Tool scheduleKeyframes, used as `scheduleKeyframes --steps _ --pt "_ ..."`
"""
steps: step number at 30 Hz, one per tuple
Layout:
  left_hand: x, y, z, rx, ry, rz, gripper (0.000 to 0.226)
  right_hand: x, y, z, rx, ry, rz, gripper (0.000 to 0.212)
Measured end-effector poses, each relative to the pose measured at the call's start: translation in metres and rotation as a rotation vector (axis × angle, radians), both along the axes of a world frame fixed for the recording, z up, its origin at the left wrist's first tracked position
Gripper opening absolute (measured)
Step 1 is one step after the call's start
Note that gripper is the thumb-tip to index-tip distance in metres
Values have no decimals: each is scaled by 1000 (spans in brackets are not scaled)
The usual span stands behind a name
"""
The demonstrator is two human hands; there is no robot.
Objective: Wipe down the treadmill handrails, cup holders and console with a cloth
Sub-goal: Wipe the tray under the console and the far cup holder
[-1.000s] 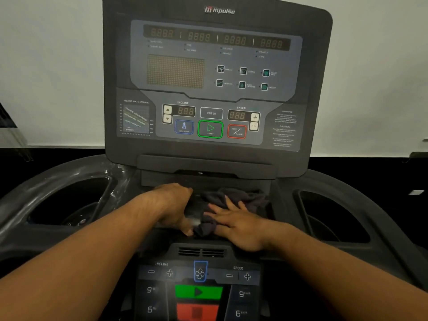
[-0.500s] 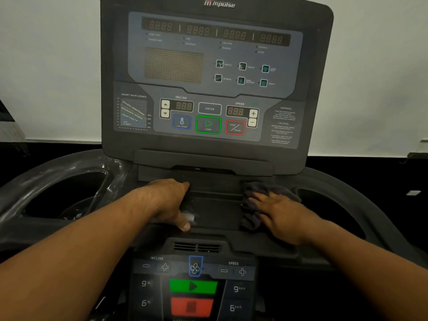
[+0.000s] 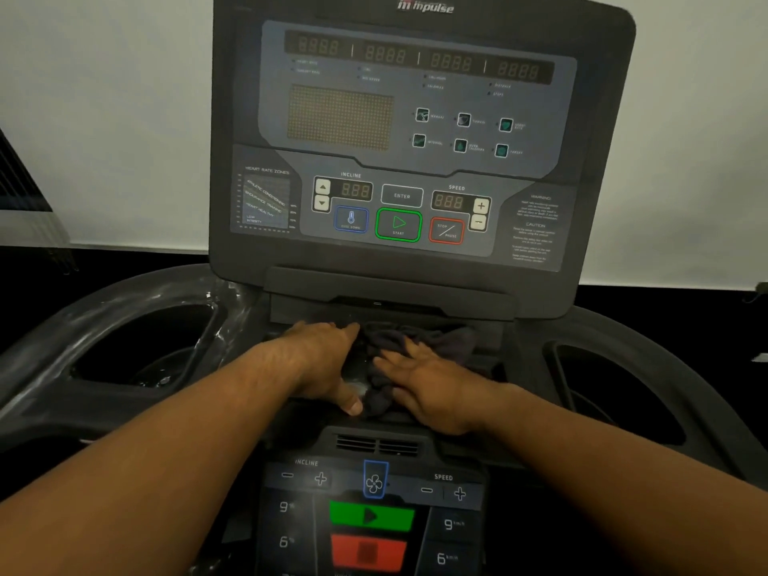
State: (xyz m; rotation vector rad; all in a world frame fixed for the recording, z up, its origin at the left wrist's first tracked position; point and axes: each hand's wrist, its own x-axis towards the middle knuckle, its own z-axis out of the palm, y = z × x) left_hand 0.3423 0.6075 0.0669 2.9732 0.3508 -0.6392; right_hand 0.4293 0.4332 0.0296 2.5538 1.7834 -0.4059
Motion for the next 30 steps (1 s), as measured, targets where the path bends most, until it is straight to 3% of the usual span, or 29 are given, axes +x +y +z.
scheduleKeyframes --steps 6,11,17,30 --pt "-15 16 -9 -13 -136 -27 132 -7 41 -3 63 73 154 52" --pt "-38 51 2 -32 -131 28 131 2 5 8 98 106 182 47" --pt "-71 90 1 12 -2 115 135 21 -35 12 -120 29 52 49" --pt "-80 89 -5 47 20 174 138 -39 124 -13 69 59 229 49"
